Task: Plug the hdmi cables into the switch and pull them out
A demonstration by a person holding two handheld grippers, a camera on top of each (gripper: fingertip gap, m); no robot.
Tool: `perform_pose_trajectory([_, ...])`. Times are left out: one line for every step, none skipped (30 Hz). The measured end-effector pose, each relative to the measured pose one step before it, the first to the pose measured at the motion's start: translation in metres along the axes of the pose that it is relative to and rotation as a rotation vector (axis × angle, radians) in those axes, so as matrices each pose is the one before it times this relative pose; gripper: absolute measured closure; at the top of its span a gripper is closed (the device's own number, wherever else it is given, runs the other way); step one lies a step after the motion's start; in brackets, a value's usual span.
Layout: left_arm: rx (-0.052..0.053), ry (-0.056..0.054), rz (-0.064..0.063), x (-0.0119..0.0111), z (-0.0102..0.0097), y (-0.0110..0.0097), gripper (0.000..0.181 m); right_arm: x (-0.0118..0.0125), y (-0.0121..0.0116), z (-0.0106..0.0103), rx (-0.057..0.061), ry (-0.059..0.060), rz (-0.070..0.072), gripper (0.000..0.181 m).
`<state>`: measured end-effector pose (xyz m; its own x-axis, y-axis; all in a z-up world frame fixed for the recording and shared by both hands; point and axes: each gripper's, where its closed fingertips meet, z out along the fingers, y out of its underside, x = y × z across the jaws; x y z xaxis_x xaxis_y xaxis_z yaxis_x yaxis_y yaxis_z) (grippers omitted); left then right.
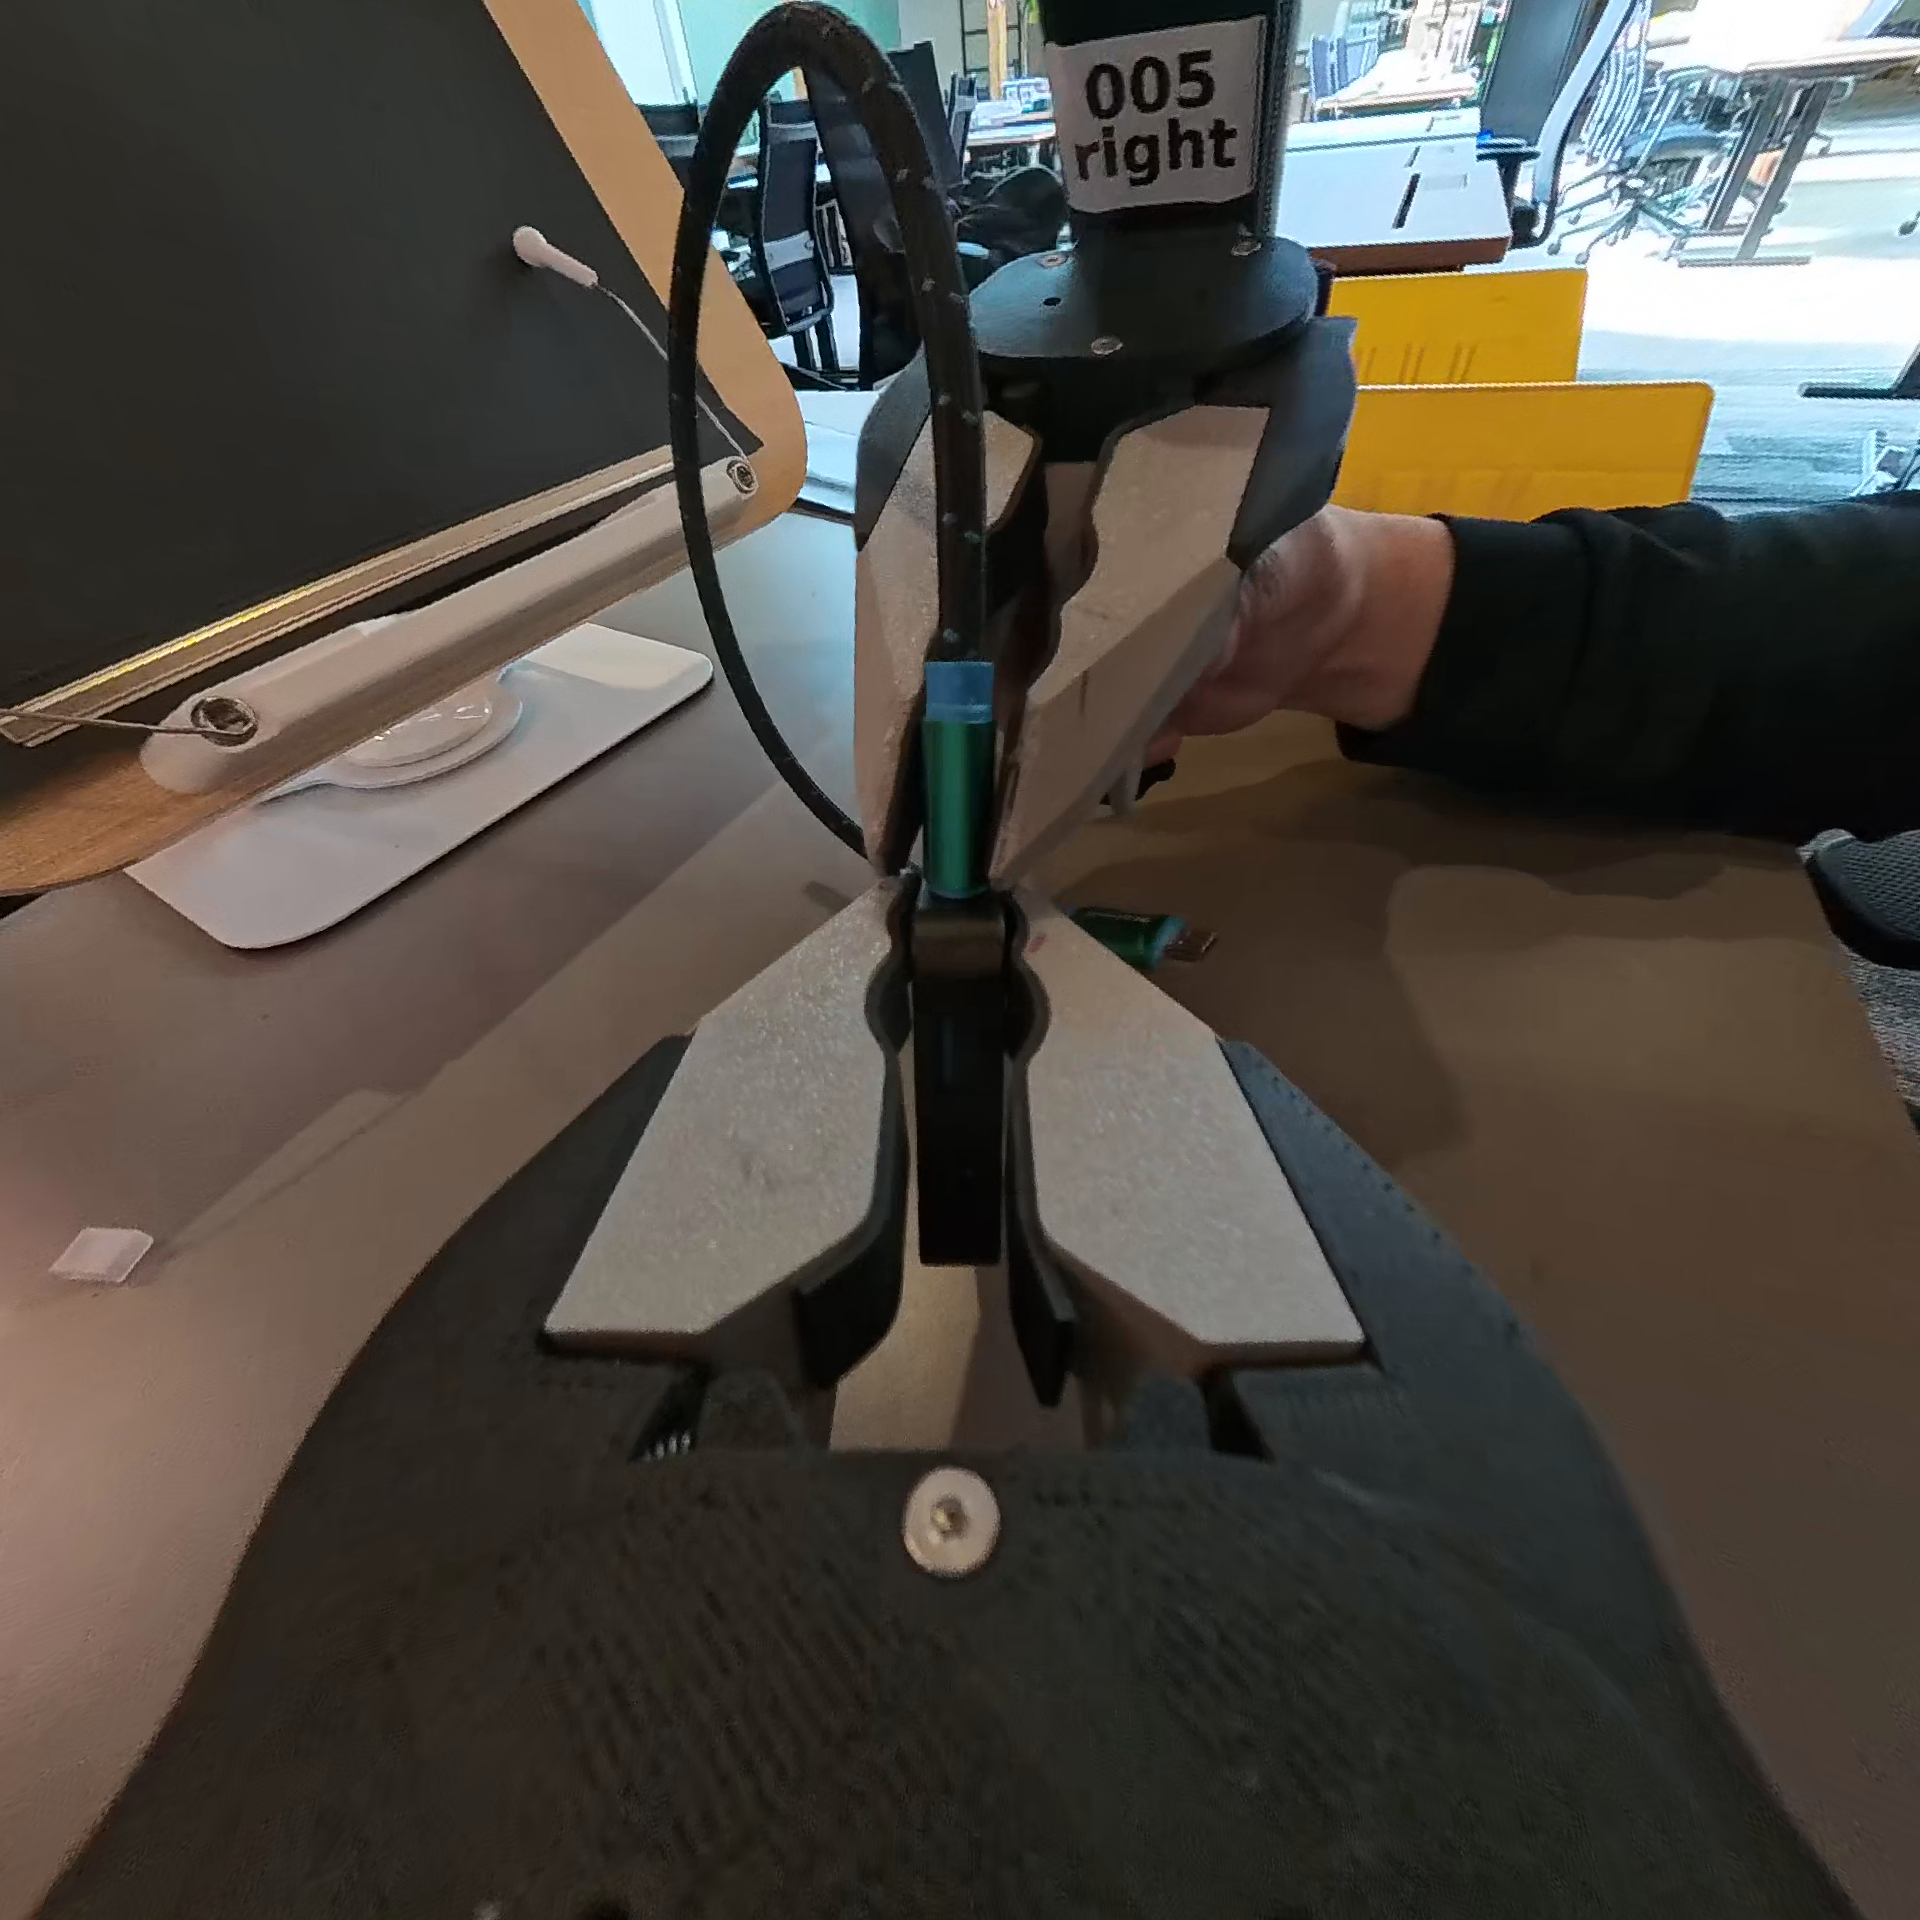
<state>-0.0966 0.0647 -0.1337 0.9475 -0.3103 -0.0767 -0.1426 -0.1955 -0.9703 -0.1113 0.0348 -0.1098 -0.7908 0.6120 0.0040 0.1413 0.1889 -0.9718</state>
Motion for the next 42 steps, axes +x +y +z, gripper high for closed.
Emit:
perform_pose_trajectory([0.0034, 0.0014, -0.0054, -0.00035, -0.00016, -0.00041, 0.17, 0.00039, -0.00056, 0.00029, 0.004, 0.0015, 0.0046, 0.171])
perform_pose_trajectory([0.0023, -0.0009, -0.0057, -0.00068, -0.00015, -0.00028, 0.17, 0.00059, -0.00054, 0.00083, 0.0069, 0.0002, 0.0128, 0.171])
perform_pose_trajectory([0.0016, -0.0057, -0.0066, -0.00138, -0.00023, -0.00017, 0.17, 0.00104, -0.00089, 0.0012, 0.0145, 0.0005, 0.0201, 0.172])
perform_pose_trajectory([0.0053, -0.0084, -0.0098, -0.00209, -0.00053, -0.00054, 0.17, 0.00164, -0.00137, 0.00135, 0.0239, 0.0022, 0.025, 0.172])
perform_pose_trajectory([0.0068, -0.0048, -0.0144, -0.00213, -0.00067, -0.00067, 0.17, 0.00178, -0.00151, 0.00134, 0.0238, -0.0005, 0.0307, 0.172])
perform_pose_trajectory([0.0056, 0.0009, -0.0165, -0.00118, -0.00043, -0.00061, 0.17, 0.00133, -0.00109, 0.00114, 0.0173, -0.005, 0.0297, 0.172])
perform_pose_trajectory([0.0043, 0.0026, -0.014, -0.0008, -0.00021, -0.00045, 0.17, 0.00096, -0.0008, 0.00056, 0.0115, -0.0071, 0.0221, 0.171])
perform_pose_trajectory([0.0027, 0.0033, -0.0076, -0.00011, 0.00007, -0.00034, 0.17, 0.00013, -0.00044, 0.0, 0.0073, -0.009, 0.01, 0.171])
perform_pose_trajectory([0.0012, 0.0026, -0.0048, 0.0002, 0.00006, -0.00007, 0.17, -0.00009, -0.00004, 0.00006, 0.0037, -0.0058, 0.0048, 0.172])
perform_pose_trajectory([-0.002, 0.0096, -0.0036, 0.00131, 0.00008, 0.00023, 0.17, -0.00065, 0.00029, -0.0002, 0.0005, -0.0073, 0.0022, 0.172])
perform_pose_trajectory([-0.0005, 0.0041, -0.0034, 0.00031, -0.00007, 0.00018, 0.169, 0.00031, -0.00005, 0.00009, 0.0008, 0.0006, 0.0094, 0.172])
perform_pose_trajectory([0.002, -0.0019, -0.0065, -0.00105, -0.00024, -0.00023, 0.169, 0.00127, -0.0008, 0.00029, 0.0048, 0.0041, 0.0176, 0.172])
perform_pose_trajectory([0.0086, -0.0036, -0.008, -0.00139, -0.00054, -0.00142, 0.169, 0.00121, -0.0021, 0.00053, 0.0184, -0.0013, 0.0259, 0.172])
perform_pose_trajectory([0.0145, -0.0072, -0.0137, -0.00188, -0.00061, -0.00249, 0.169, 0.00158, -0.00334, 0.00047, 0.029, -0.0063, 0.0378, 0.172])
perform_pose_trajectory([0.0177, -0.0086, -0.0164, -0.00194, -0.00059, -0.00295, 0.169, 0.00134, -0.00355, 0.0006, 0.0325, -0.0106, 0.0434, 0.172])
perform_pose_trajectory([0.0161, -0.0089, -0.0096, -0.00158, -0.00052, -0.00277, 0.169, 0.00096, -0.00335, 0.00061, 0.0327, -0.0118, 0.0407, 0.172])
perform_pose_trajectory([0.0107, -0.0112, -0.0019, -0.0016, -0.00048, -0.00224, 0.169, 0.0006, -0.00306, 0.00059, 0.0333, -0.0113, 0.0386, 0.172])
perform_pose_trajectory([0.0087, -0.005, 0.0004, -0.00062, -0.00088, -0.00222, 0.169, -0.00013, -0.00281, 0.00042, 0.0327, -0.0129, 0.0354, 0.172])
perform_pose_trajectory([0.0087, 0.0048, -0.0035, 0.00014, -0.00108, -0.00217, 0.169, -0.00024, -0.00243, 0.00019, 0.028, -0.0116, 0.0295, 0.172])
perform_pose_trajectory([0.0119, 0.0034, -0.0084, -0.00038, -0.00073, -0.002, 0.169, 0.00012, -0.00226, 0.0002, 0.0249, -0.0067, 0.0225, 0.173])
perform_pose_trajectory([0.012, 0.0041, -0.012, -0.0002, -0.00046, -0.00198, 0.168, -0.00006, -0.0023, 0.00001, 0.022, -0.008, 0.0201, 0.173])
perform_pose_trajectory([0.011, 0.008, -0.0098, 0.00028, -0.00035, -0.00229, 0.169, -0.00058, -0.00246, 0.00001, 0.0232, -0.0111, 0.0186, 0.173])
perform_pose_trajectory([0.0105, 0.0041, -0.0036, 0.00024, -0.00059, -0.00264, 0.169, -0.00099, -0.00263, 0.00017, 0.0233, -0.0116, 0.0148, 0.173])
perform_pose_trajectory([0.0074, 0.0025, -0.0005, 0.00045, -0.00051, -0.00217, 0.169, -0.00096, -0.00176, 0.00032, 0.0164, -0.0105, 0.0125, 0.173])
perform_pose_trajectory([0.0047, 0.0016, -0.0004, 0.00023, -0.00047, -0.00142, 0.169, -0.0008, -0.00108, 0.00035, 0.0089, -0.0058, 0.0056, 0.173])
perform_pose_trajectory([0.0057, 0.0036, -0.004, 0.00034, -0.00049, -0.0012, 0.169, -0.0009, -0.00095, 0.00037, 0.0073, -0.0035, 0.0002, 0.173])
perform_pose_trajectory([0.0102, 0.0076, -0.0105, 0.00085, -0.00031, -0.00169, 0.169, -0.00134, -0.00097, 0.0003, 0.0082, -0.0018, -0.0052, 0.173])
perform_pose_trajectory([0.0154, 0.0213, -0.0221, 0.00209, -0.00081, -0.00192, 0.169, -0.00223, -0.00032, 0.00077, -0.0001, -0.0027, -0.0123, 0.173])
perform_pose_trajectory([0.0144, 0.0278, -0.0164, 0.00274, -0.00165, -0.00162, 0.169, -0.00312, 0.00037, 0.00115, -0.0119, -0.0065, -0.0133, 0.173])
perform_pose_trajectory([0.0063, 0.0176, 0.0072, 0.00262, -0.0016, -0.00127, 0.169, -0.00333, 0.00036, 0.00088, -0.0157, -0.012, -0.0083, 0.172])
perform_pose_trajectory([0.0066, 0.0011, 0.025, 0.00147, -0.00098, -0.00059, 0.169, -0.00197, 0.0007, 0.00042, -0.0155, -0.0059, -0.0081, 0.172])
perform_pose_trajectory([-0.0013, -0.0132, 0.0224, -0.00074, -0.00008, 0.00087, 0.17, 0.00067, 0.00106, -0.00028, -0.0129, 0.0106, -0.0113, 0.172])
perform_pose_trajectory([-0.0113, -0.0172, 0.0111, -0.00197, 0.00066, 0.0023, 0.17, 0.00211, 0.00121, -0.001, -0.0102, 0.0163, -0.0067, 0.171])
perform_pose_trajectory([-0.0133, -0.0121, 0.0021, -0.00189, 0.00094, 0.00255, 0.17, 0.00231, 0.00145, -0.001, -0.0092, 0.0124, -0.0019, 0.171])
perform_pose_trajectory([-0.015, -0.0068, -0.0009, -0.00121, 0.00084, 0.00254, 0.17, 0.00226, 0.00182, -0.00094, -0.0107, 0.0101, -0.0031, 0.171])
perform_pose_trajectory([-0.0159, -0.0078, 0.0039, -0.00092, 0.00061, 0.003, 0.17, 0.00233, 0.00239, -0.00077, -0.0147, 0.0104, -0.0046, 0.171])
perform_pose_trajectory([-0.0141, -0.0092, 0.0059, -0.0007, 0.00055, 0.00337, 0.17, 0.0019, 0.00262, -0.00037, -0.016, 0.0105, -0.0073, 0.172])
perform_pose_trajectory([-0.0122, -0.0073, 0.0109, -0.00031, 0.00051, 0.00303, 0.17, 0.00135, 0.00235, 0.00004, -0.0149, 0.0082, -0.0063, 0.172])
perform_pose_trajectory([-0.0165, -0.0037, 0.0256, 0.00056, 0.00056, 0.00313, 0.169, 0.00006, 0.00241, 0.00094, -0.0159, 0.0012, -0.0037, 0.172])
perform_pose_trajectory([-0.0175, -0.0098, 0.0307, 0.00028, 0.00127, 0.00331, 0.168, -0.00025, 0.00279, 0.0015, -0.0179, 0.0017, -0.0038, 0.172])
perform_pose_trajectory([-0.0241, -0.0164, 0.026, -0.00065, 0.00183, 0.00434, 0.168, 0.00024, 0.00325, 0.00182, -0.0196, 0.0066, -0.0081, 0.172])
perform_pose_trajectory([-0.0242, -0.0156, 0.0181, -0.00101, 0.00164, 0.00374, 0.168, 0.00034, 0.00264, 0.00157, -0.0165, 0.0096, -0.0124, 0.171])
